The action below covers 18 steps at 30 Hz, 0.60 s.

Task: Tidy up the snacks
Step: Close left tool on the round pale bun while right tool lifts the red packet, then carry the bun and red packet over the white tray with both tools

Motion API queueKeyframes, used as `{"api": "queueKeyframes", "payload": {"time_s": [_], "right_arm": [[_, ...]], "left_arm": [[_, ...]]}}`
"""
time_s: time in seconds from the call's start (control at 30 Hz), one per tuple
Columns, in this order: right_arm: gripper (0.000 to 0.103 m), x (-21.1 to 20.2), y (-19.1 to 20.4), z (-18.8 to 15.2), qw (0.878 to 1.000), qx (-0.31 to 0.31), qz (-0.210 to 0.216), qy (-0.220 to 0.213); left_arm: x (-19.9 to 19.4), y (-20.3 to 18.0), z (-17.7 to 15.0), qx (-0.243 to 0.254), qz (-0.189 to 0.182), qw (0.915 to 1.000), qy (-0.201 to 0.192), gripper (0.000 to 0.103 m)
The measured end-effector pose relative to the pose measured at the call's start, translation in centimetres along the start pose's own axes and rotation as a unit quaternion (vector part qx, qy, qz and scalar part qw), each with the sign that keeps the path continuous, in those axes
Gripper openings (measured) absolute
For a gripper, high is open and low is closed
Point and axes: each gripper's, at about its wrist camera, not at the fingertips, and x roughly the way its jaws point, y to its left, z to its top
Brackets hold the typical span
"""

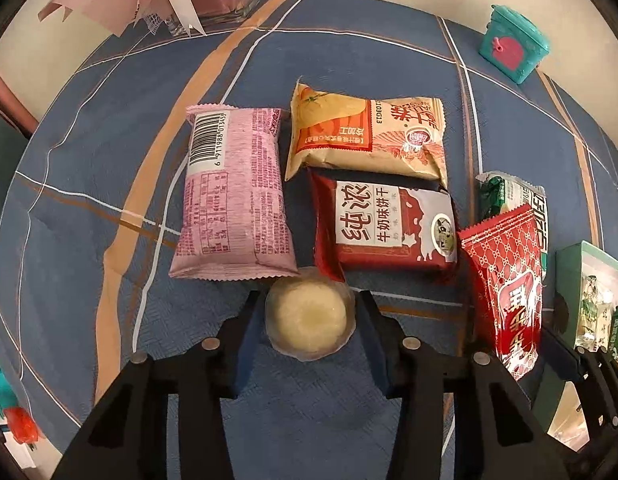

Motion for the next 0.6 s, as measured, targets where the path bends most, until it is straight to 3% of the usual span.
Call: {"api": "queueKeyframes", "payload": {"time_s": [0.37,0.6], "right_arm": [[0.050,-1.1,-0.1,0.3,0.999,0.015,0.035,0.002],[0.049,-3.5,-0.7,0.1,0.998,0.032,0.049,-0.014]], "left_arm": [[-0.6,1.0,-1.2,-0.037,-0.031,0.9989,0.004,0.048],[-3.0,1.7,-1.4,-0.040,-0.043,0.9981,-0.018,0.048]]}}
